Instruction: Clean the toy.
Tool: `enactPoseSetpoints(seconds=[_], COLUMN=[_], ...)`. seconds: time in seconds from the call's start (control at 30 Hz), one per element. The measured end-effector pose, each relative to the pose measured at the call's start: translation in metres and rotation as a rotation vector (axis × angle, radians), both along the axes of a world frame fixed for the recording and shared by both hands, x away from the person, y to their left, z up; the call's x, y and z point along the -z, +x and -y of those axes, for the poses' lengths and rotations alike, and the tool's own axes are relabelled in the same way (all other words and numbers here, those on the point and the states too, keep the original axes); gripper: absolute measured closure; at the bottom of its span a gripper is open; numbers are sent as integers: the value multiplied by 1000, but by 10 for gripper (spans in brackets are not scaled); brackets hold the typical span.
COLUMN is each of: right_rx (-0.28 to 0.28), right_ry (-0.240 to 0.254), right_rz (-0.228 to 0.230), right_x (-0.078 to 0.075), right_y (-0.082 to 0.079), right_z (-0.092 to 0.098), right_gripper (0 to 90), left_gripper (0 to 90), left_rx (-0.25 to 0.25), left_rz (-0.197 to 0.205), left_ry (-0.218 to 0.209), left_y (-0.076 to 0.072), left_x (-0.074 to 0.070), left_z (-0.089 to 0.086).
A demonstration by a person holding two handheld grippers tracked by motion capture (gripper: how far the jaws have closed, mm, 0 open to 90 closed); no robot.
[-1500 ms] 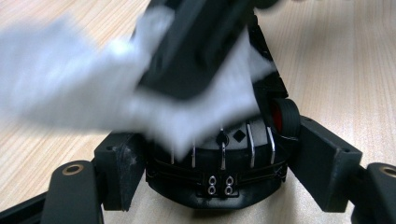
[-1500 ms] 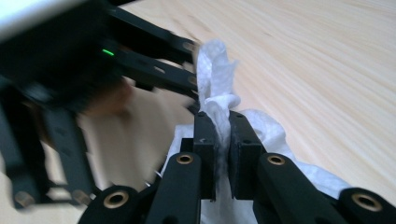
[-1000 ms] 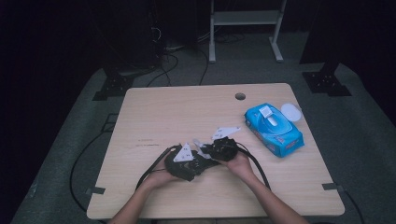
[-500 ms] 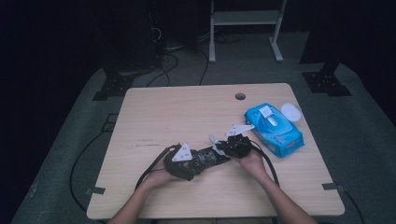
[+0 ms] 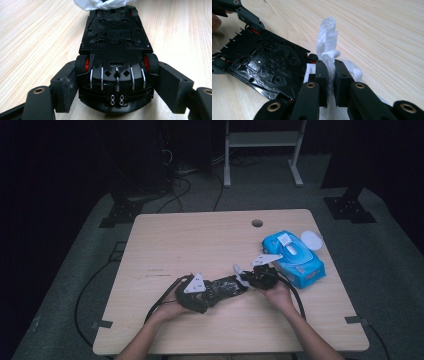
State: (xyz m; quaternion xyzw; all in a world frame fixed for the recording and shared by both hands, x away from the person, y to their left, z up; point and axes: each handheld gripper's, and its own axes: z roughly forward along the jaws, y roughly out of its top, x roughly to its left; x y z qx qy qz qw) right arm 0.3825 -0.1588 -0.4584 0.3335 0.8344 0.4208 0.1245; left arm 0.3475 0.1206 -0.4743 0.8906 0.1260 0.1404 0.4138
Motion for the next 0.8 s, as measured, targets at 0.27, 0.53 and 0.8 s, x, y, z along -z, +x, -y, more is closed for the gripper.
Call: enactPoseSetpoints(seconds=[0.27,0.53,0.8], right_rx=[-18,-27,-76], right_ry=[19,13,1], right_rz=[5,-42,-54], right_x=[-3,2,1], right_y=[6,-13,-33], right_z=[-13,15,15], right_gripper=[825,825,826], left_gripper=[246,245,245], left_rx=[-2,-3,-7], left_rz=[0,2,3], left_ry=[1,-3,0], left_y=[0,0,0], left_x=[0,0,-1], left_z=[0,0,1])
